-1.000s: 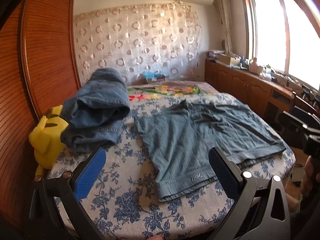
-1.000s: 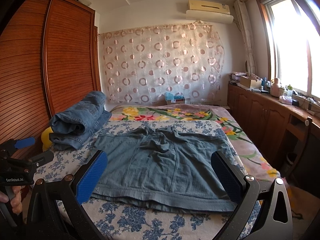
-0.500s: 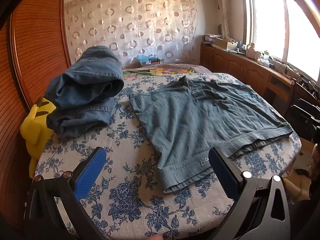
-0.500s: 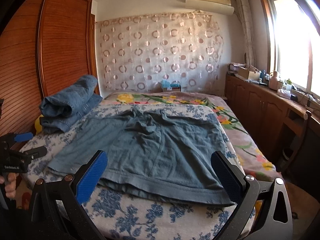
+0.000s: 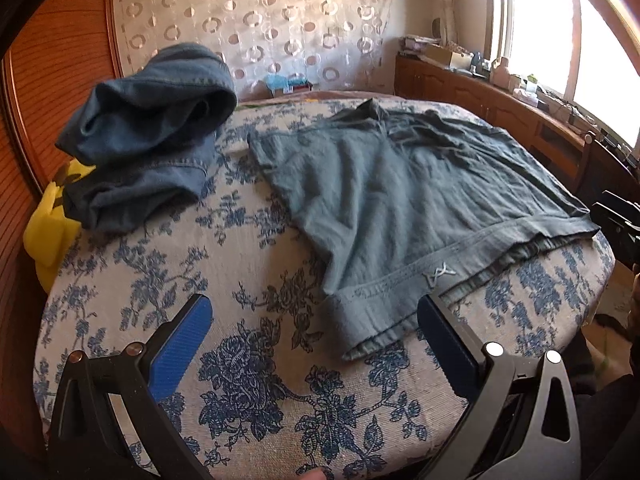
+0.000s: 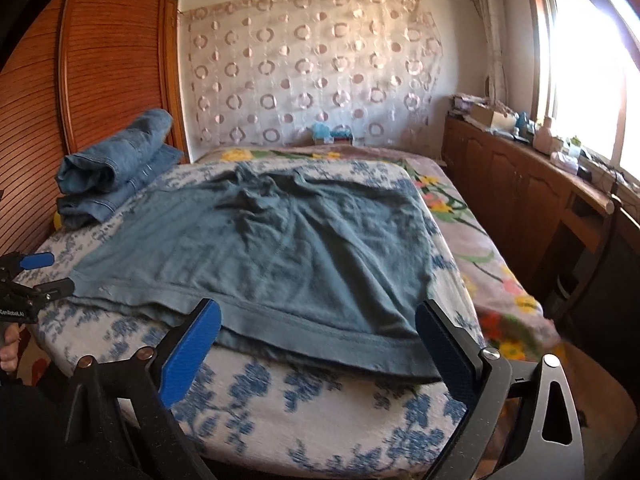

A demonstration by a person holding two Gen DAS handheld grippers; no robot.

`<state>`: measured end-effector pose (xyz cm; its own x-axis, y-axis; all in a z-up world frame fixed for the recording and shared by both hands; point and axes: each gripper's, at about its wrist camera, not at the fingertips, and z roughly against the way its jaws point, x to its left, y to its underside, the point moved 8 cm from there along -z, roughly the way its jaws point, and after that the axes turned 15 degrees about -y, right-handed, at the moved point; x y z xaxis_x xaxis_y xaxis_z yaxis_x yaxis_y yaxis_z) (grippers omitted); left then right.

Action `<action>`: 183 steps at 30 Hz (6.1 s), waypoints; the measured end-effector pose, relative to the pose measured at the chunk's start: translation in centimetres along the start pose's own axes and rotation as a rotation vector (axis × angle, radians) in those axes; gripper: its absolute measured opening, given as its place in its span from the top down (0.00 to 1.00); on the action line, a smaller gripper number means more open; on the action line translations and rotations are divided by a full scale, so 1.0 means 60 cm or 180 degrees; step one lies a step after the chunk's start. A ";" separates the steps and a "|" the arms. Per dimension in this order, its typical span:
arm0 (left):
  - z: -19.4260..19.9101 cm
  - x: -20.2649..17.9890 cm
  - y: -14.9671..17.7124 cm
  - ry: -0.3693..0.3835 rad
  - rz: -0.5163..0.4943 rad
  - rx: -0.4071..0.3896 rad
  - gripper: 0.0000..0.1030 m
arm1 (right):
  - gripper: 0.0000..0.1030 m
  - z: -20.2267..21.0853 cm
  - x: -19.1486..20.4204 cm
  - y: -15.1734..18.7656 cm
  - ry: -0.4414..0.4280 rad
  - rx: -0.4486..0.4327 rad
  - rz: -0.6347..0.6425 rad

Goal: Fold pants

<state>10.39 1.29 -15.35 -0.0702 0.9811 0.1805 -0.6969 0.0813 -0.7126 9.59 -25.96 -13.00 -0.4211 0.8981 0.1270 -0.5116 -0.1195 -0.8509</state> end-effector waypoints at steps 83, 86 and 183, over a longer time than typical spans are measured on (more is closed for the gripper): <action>0.028 0.017 0.029 0.0537 0.0104 0.0189 0.59 | 0.89 0.065 -0.060 0.003 -0.0090 0.0289 -0.0613; 0.028 0.025 0.024 0.0484 0.0133 0.0162 0.54 | 0.91 0.066 -0.053 -0.012 -0.0110 0.0196 -0.0575; 0.051 0.009 -0.019 0.0600 0.0025 0.0051 0.89 | 0.56 -0.119 0.045 -0.112 -0.0421 0.0365 0.0030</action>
<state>8.96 1.18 -12.37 0.0583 0.9973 0.0437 -0.7082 0.0722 -0.7023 17.25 -19.68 -10.57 -0.5172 0.8341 0.1917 -0.5860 -0.1818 -0.7896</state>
